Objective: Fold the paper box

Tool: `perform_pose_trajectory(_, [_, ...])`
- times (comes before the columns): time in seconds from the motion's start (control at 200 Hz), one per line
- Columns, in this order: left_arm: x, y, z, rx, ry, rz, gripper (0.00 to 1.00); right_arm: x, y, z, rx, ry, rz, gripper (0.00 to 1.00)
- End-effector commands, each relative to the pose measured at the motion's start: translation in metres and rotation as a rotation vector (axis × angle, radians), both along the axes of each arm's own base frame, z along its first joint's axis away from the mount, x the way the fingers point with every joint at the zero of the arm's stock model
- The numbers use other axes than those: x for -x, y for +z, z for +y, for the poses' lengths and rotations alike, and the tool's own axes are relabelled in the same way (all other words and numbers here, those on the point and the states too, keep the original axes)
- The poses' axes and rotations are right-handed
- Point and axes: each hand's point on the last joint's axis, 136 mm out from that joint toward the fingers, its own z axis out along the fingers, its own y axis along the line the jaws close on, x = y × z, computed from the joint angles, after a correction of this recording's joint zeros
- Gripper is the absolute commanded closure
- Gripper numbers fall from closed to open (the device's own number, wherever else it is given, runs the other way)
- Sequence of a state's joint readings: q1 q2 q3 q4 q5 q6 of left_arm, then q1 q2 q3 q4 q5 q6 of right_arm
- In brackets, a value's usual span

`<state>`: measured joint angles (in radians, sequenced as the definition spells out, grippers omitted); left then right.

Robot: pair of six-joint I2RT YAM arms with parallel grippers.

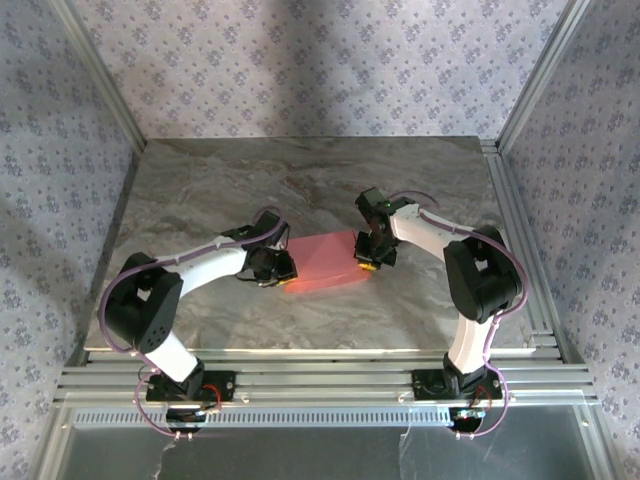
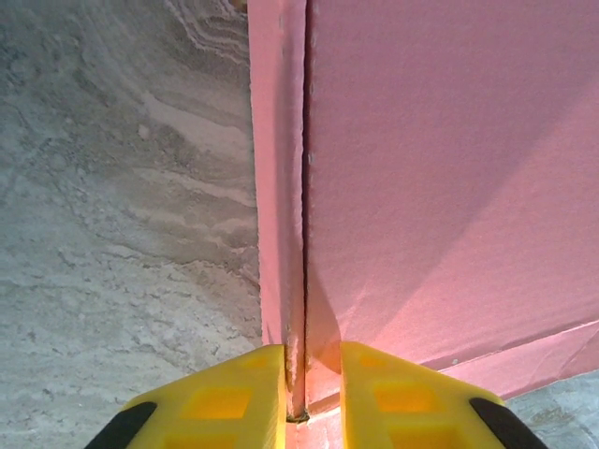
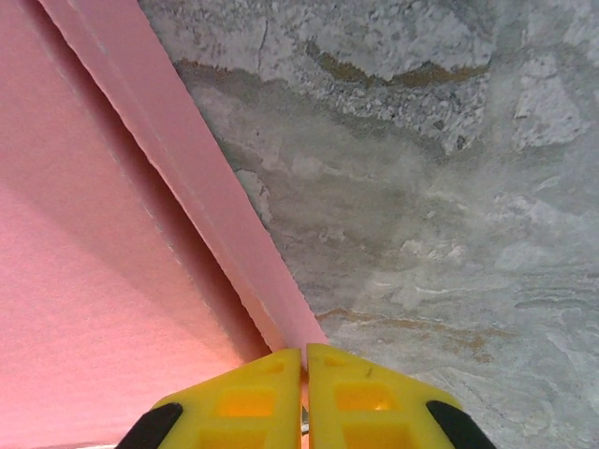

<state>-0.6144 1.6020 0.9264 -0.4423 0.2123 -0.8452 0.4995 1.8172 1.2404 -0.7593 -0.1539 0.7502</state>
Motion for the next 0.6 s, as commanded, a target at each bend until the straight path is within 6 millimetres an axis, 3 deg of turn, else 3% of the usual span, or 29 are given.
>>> perform_pose_trajectory(0.0, [0.003, 0.002, 0.011, -0.058, -0.005, -0.026, 0.82, 0.008, 0.007, -0.012, 0.055, 0.016, -0.017, 0.88])
perform_pose_trajectory(0.225, [0.002, 0.011, 0.014, -0.060, 0.002, -0.054, 0.83, 0.000, 0.038, -0.004, -0.009, 0.079, -0.143, 0.73])
perform_pose_trajectory(0.29, [0.001, 0.012, 0.013, -0.056, 0.000, -0.057, 0.84, 0.010, 0.027, -0.007, -0.019, 0.107, -0.129, 0.65])
perform_pose_trajectory(0.385, [0.001, 0.009, 0.012, -0.058, -0.005, -0.044, 0.85, 0.013, 0.018, 0.005, -0.113, 0.163, -0.110, 0.58])
perform_pose_trajectory(0.595, [0.002, 0.000, 0.010, -0.054, -0.002, -0.029, 0.85, 0.009, 0.004, 0.030, -0.226, 0.225, -0.096, 0.56])
